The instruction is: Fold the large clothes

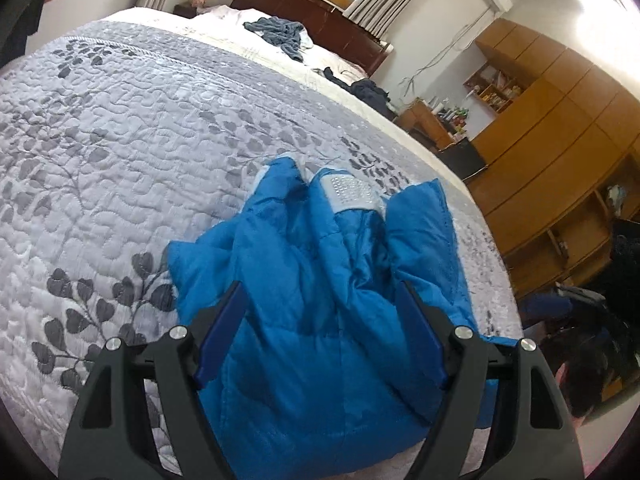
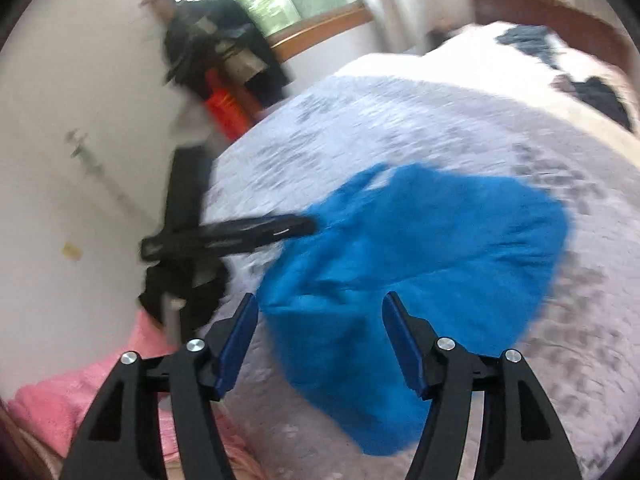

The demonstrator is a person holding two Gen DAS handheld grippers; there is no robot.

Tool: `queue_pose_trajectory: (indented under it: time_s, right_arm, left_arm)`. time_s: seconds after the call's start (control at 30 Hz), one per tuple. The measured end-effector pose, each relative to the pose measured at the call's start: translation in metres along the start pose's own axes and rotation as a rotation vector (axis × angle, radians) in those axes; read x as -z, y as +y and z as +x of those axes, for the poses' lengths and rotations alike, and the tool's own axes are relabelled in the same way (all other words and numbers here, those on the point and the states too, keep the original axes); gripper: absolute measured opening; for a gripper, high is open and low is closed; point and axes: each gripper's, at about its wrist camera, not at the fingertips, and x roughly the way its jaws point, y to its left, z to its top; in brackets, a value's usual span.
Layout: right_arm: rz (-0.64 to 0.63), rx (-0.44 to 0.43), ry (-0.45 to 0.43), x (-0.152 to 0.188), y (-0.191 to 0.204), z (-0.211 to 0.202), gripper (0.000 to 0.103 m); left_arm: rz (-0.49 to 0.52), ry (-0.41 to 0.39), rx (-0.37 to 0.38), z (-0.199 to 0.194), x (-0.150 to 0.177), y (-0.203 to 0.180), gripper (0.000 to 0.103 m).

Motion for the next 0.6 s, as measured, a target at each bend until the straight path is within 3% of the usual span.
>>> queue_pose_trajectory:
  time_s: [0.1, 0.2, 0.33, 0.47, 0.6]
  right_arm:
    - [0.093, 0.142, -0.004, 0.004, -0.036, -0.004, 0.065]
    - [0.231, 0.196, 0.034, 0.018, -0.083, 0.007, 0.065]
    - [0.372, 0.116, 0.049, 0.036, -0.128, 0.021, 0.066]
    - [0.371, -0.006, 0.079, 0.037, -0.124, 0.044, 0.067]
    - [0.29, 0.055, 0.083, 0.027, -0.1, 0.055, 0.068]
  left_arm:
    - [-0.017, 0.004, 0.031, 0.003, -0.002, 0.004, 0.076]
    - [-0.042, 0.002, 0.078, 0.007, -0.004, 0.008, 0.076]
    - [-0.06, 0.008, 0.129, 0.016, -0.01, 0.01, 0.077]
    - [-0.052, 0.033, 0.162, 0.031, -0.019, 0.003, 0.077]
    - [-0.012, 0.083, 0.197, 0.044, -0.02, -0.014, 0.077]
